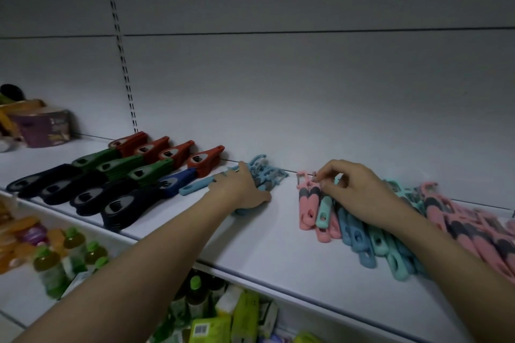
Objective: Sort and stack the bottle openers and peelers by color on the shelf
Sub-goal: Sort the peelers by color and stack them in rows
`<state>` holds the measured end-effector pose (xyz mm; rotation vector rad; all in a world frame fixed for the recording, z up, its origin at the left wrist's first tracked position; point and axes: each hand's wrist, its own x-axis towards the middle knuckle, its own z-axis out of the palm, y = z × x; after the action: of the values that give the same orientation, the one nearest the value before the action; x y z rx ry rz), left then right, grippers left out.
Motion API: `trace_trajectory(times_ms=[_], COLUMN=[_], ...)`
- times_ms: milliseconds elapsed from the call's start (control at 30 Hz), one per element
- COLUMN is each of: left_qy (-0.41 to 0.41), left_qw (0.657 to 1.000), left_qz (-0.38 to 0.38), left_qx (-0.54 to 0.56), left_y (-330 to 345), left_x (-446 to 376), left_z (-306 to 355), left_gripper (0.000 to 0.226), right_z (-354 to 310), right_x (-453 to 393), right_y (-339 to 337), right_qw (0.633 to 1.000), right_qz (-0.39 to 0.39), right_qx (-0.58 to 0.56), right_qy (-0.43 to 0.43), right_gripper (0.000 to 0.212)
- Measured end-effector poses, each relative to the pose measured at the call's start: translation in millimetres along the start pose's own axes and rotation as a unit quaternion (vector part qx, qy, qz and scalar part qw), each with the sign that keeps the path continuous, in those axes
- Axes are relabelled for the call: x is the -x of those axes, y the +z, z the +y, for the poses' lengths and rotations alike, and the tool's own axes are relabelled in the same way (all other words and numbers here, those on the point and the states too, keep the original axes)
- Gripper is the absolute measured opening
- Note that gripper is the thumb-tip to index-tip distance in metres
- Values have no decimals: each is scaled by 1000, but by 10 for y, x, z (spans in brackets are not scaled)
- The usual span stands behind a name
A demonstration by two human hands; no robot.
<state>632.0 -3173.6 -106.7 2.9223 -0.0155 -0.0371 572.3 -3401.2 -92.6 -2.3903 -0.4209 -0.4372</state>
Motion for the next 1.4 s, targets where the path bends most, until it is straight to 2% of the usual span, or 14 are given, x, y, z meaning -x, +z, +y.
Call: trace_trajectory(times_ms=[100, 200, 367, 533, 633, 733, 800, 867, 967, 1033, 1133, 1200, 1400], left_qy=[-23, -34, -7, -10, -4, 12, 85, 185, 252, 266, 270, 270, 276], left_qw=[999, 999, 1000, 999, 998, 998, 987, 957, 941, 937, 942, 938, 921], left_qz=[-20, -37, 10, -31, -45, 8, 96, 130, 25, -38, -14, -14, -25], left_qx=[-30, -10, -23, -5, 43, 56, 93, 180, 224, 224, 197, 218, 273], left_y=[-37, -65, -78, -65, -80, -172, -253, -256, -22, 206, 366, 400, 341], left_x=[-2, -53, 7, -41, -33, 13, 124, 312, 510, 495, 343, 258, 185], left_z=[-2, -48, 21, 13, 99, 193, 317, 519, 825, 964, 1009, 967, 886], left_gripper=[109, 116, 97, 101, 82, 85, 88, 68, 39, 34, 45, 51, 64], right_z=[-4, -19, 11, 48, 84, 122, 116, 79, 3, -54, -113, -124, -104], right_x=[19, 15, -2, -1, -15, -26, -33, -29, 1, 34, 47, 36, 37], right_y=[-4, -11, -15, -104, -191, -249, -262, -251, -230, -215, -205, -203, -228], right_qw=[1000, 1000, 1000, 998, 994, 992, 993, 989, 972, 959, 944, 939, 935], right_qz=[-12, -20, -4, 45, 64, 43, 15, -13, -49, -77, -117, -129, -123], right_qx=[12, 11, -5, -31, -36, -16, 23, 73, 171, 216, 255, 264, 249], right_qy=[1, -4, -5, 42, 86, 116, 115, 124, 152, 169, 171, 181, 220], right_gripper=[17, 15, 15, 27, 25, 13, 8, 16, 15, 20, 24, 24, 24])
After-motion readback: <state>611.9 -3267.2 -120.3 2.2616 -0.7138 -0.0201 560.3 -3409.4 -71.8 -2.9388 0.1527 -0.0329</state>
